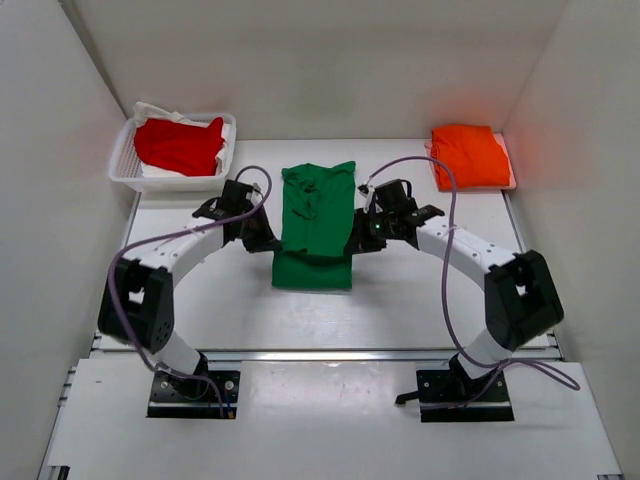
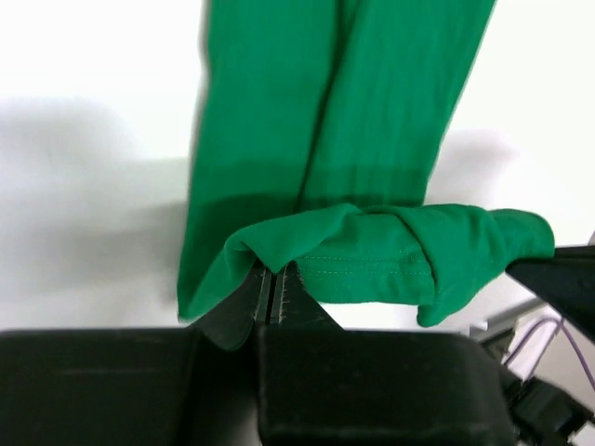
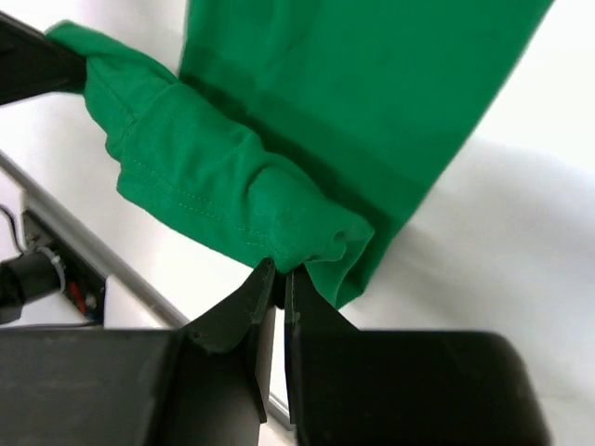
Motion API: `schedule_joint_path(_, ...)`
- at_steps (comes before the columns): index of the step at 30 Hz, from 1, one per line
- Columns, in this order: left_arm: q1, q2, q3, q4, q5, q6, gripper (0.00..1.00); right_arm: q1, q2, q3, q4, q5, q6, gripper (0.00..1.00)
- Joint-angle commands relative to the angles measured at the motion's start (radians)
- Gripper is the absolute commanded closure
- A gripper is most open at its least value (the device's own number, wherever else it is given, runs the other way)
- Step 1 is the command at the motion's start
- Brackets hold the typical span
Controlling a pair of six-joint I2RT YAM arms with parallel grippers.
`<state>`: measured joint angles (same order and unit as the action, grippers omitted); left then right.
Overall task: Fold and stack the t-shirts
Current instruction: Fold the folded rectangular tshirt in 1/3 of the way
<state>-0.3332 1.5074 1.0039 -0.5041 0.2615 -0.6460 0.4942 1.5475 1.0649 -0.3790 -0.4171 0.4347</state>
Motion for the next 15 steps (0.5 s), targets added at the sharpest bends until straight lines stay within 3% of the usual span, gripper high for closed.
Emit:
schedule_joint_path(1,0.036,0.114,0.12,0.03,0.027,0.069,1.0,-0.043,0.087,0.108,-0.05,-0.023,-0.099,1.0)
schedule_joint_path(9,0.071,0.362,0.337,0.053,0.053,0.097,1.0,-0.121,0.281,0.26,-0.052,-0.031,-0.134,1.0)
schedule_joint_path(15,0.117,0.441,0.38,0.113,0.082,0.045,0.94,-0.164,0.4,0.397,-0.043,-0.041,-0.154,0.98)
